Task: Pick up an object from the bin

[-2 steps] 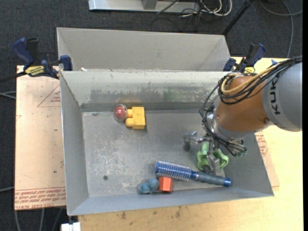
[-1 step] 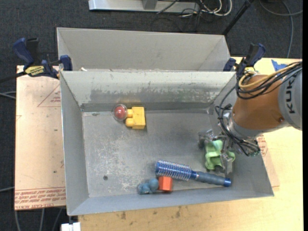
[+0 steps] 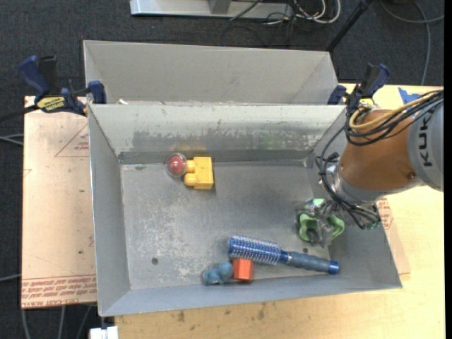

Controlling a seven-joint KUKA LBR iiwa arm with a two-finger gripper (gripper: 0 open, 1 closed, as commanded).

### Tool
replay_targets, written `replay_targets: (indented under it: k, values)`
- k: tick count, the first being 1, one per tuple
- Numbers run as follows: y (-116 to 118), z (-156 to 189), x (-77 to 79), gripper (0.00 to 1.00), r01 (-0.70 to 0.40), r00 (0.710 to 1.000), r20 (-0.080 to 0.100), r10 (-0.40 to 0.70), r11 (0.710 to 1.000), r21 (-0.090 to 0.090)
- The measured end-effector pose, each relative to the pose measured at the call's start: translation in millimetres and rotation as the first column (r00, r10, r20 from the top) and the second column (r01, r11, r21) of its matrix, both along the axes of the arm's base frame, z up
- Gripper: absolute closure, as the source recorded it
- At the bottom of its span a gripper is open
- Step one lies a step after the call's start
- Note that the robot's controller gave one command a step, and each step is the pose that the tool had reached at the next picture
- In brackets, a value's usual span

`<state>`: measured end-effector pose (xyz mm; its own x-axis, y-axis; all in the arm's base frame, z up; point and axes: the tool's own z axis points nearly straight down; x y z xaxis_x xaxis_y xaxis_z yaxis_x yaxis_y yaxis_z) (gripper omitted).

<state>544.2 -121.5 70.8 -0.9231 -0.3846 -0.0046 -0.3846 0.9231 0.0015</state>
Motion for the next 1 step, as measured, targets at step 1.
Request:
replay_targets:
  k: [1]
  values:
    - [-10.5,134.4,5.3,1.0,-0.036,0.999,0.007,0.036,0.999,-0.005]
